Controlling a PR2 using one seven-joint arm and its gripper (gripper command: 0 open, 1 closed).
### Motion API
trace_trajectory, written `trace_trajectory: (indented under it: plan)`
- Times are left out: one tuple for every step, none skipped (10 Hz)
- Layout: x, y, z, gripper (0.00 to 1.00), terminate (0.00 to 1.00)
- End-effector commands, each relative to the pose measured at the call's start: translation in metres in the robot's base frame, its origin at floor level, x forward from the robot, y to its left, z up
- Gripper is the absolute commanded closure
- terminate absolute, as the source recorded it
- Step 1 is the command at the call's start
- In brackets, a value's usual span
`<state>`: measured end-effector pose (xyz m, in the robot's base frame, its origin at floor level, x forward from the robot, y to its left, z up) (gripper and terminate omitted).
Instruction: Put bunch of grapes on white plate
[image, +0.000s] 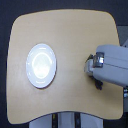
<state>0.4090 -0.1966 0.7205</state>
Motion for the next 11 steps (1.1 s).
trace_trajectory:
  plan:
    - [0.006,0.006,-0.001,1.00,0.00]
    - [0.007,0.006,0.001,1.00,0.00]
    - [0.008,0.007,0.002,1.00,0.00]
    - [0.010,0.007,0.004,1.00,0.00]
    - [0.011,0.007,0.006,1.00,0.00]
    - [0.011,0.008,0.007,1.00,0.00]
    - [0.012,0.011,0.012,1.00,0.00]
    - [0.015,0.016,0.023,1.00,0.00]
    - [0.022,0.022,0.041,1.00,0.00]
    - [0.026,0.025,0.053,1.00,0.00]
    - [0.031,0.029,0.074,1.00,0.00]
